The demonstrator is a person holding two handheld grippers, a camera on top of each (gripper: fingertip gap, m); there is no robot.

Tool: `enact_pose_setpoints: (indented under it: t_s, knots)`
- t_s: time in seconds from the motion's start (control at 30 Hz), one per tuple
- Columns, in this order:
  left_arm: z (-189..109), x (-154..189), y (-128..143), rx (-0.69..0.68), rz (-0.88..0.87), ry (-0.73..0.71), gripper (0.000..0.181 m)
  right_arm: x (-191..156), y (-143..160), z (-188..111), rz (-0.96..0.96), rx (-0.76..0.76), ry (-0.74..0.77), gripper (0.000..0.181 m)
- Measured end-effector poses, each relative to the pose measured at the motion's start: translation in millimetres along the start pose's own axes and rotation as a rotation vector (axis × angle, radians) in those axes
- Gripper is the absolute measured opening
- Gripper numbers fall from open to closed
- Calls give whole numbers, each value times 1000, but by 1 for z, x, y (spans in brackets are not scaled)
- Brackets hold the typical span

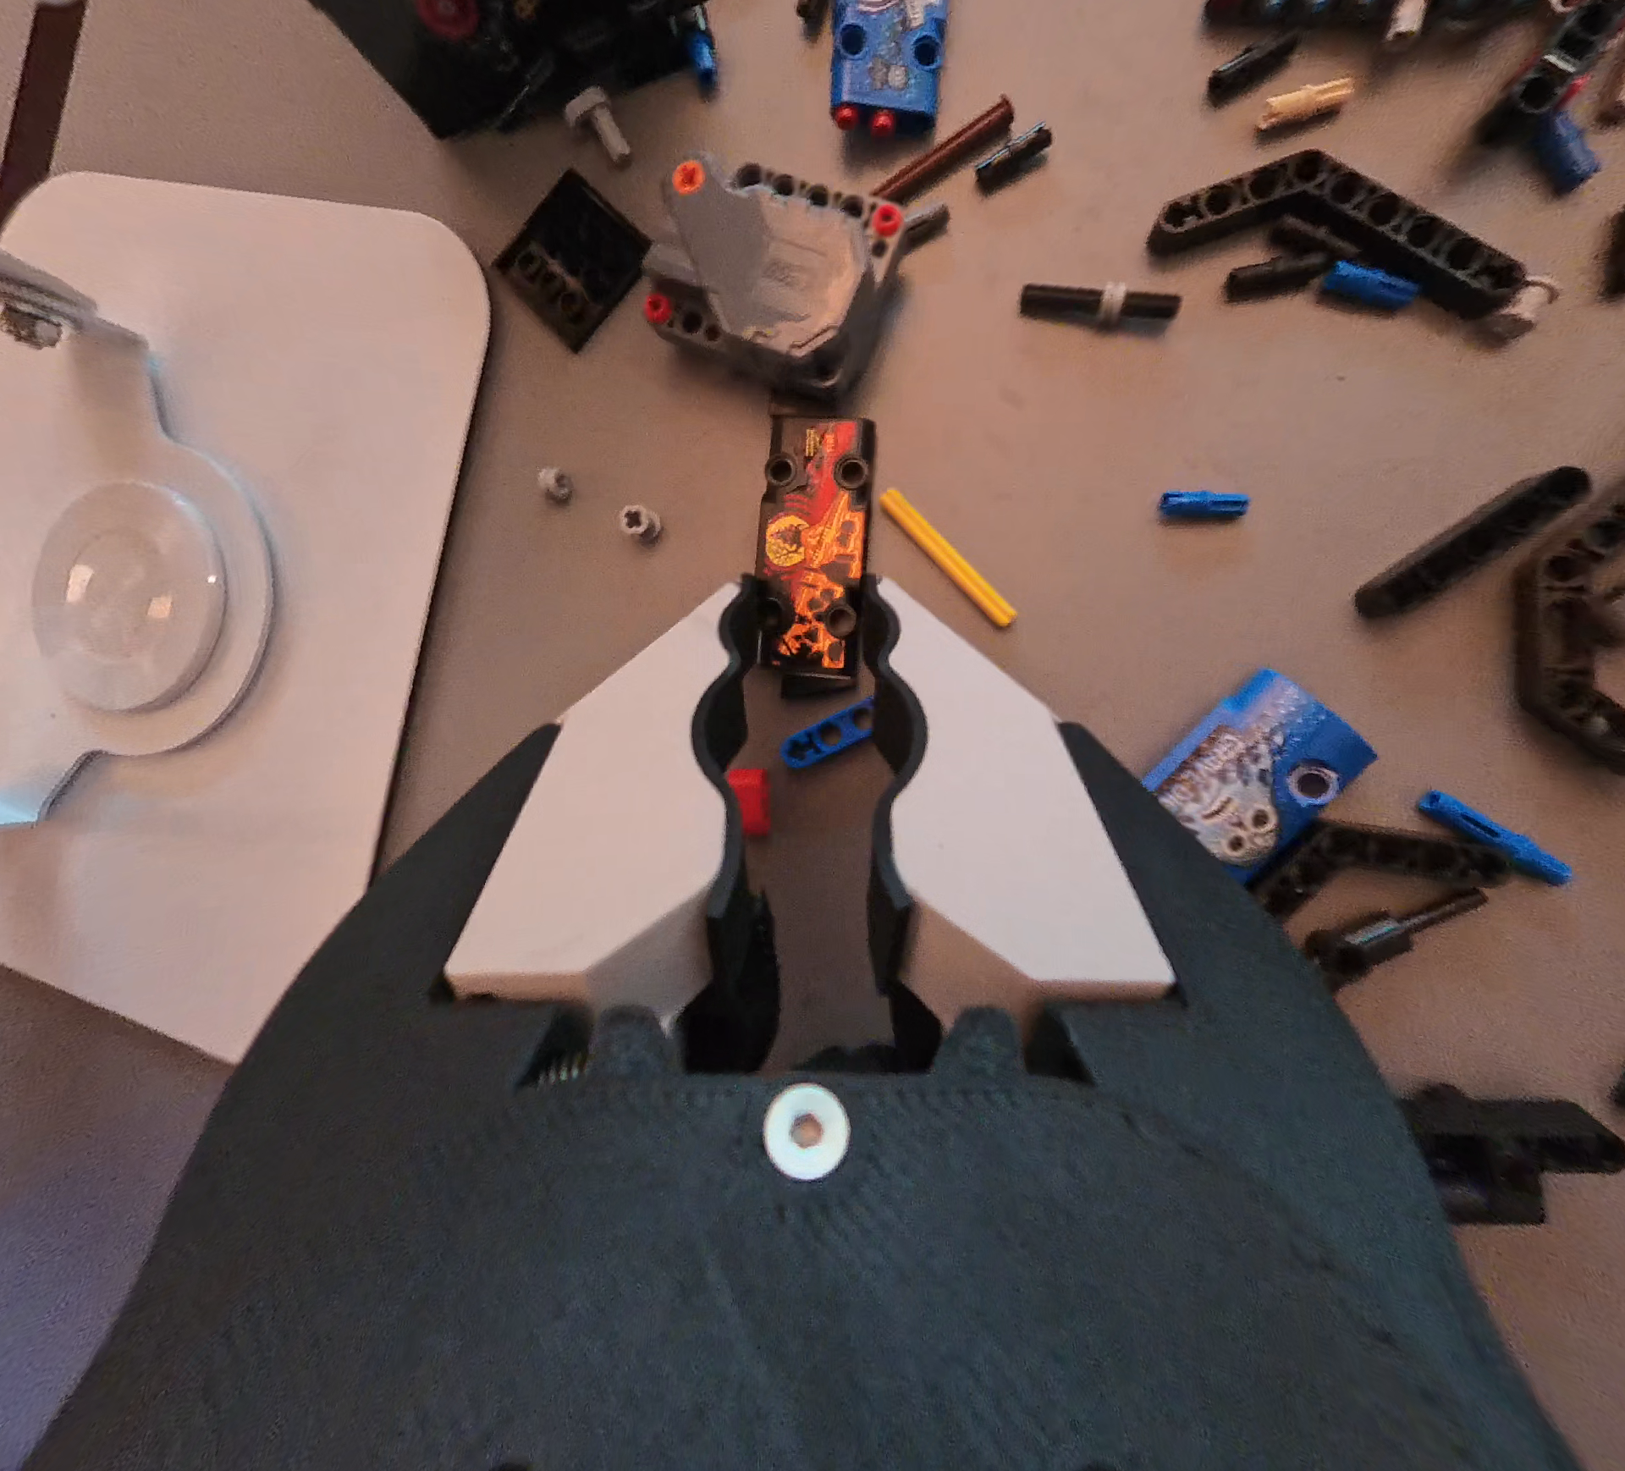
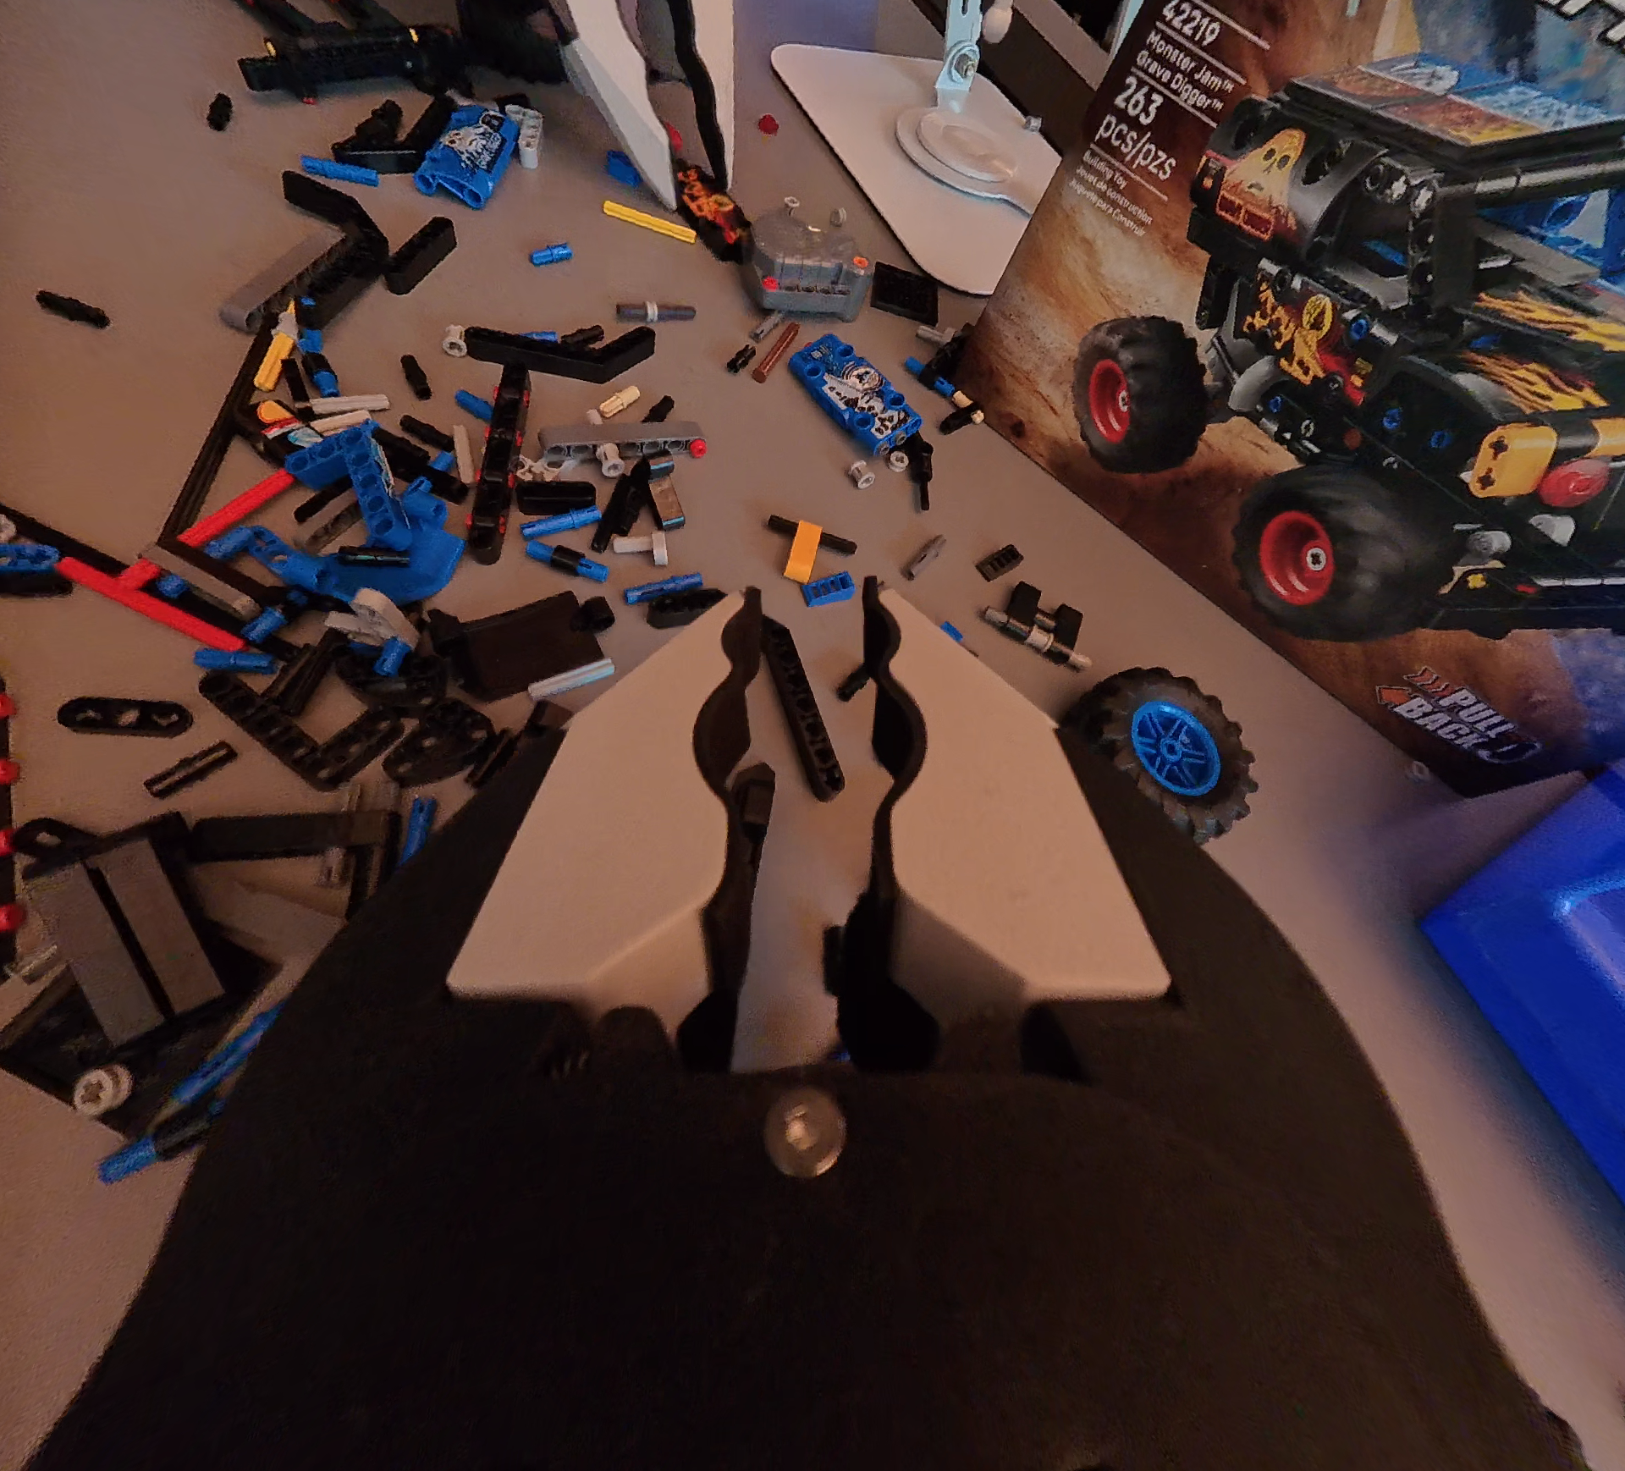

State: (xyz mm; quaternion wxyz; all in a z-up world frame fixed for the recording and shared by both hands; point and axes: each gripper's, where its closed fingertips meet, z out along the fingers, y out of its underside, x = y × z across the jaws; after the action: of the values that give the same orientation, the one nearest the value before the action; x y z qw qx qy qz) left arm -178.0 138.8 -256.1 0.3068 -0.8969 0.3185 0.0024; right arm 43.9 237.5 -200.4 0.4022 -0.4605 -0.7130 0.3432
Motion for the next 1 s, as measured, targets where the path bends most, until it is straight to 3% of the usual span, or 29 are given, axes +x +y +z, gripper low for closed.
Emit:
enact_pose_setpoints:
  t_s: [0.17, 0.23, 0.37, 0.47, 0.57, 0.6, 0.67, 0.73, 1.0]
  knots:
    - [-16, 9, -9, 9, 121, -92, 19, -18, -41, 5, 10, 62, -61, 23]
    - [-27, 25, -29, 104, 110, -61, 0, -27, -59, 11, -83, 64, -58, 22]
    - [-36, 65, -60, 228, 75, 43, 0, -47, -77, 37, -338, 12, -41, 25]
    - [-32, 50, -46, 137, 87, -61, 7, -55, -62, 60, -496, -109, -39, 26]
    - [-23, 18, -25, 42, 8, -144, 47, -69, -56, 71, -502, -105, -92, 27]
    - [-17, 12, -15, -1, -3, -153, 50, -72, -54, 72, -492, -103, -107, 26]
    - [-5, 13, -3, -56, -33, -113, 43, -71, -49, 74, -489, -113, -108, 26]
    - [0, 15, -7, -18, -77, -65, 29, -69, -46, 73, -466, -113, -113, 26]
    - [-3, 20, -9, 23, -52, -88, 25, -62, -52, 66, -314, -31, -151, 25]
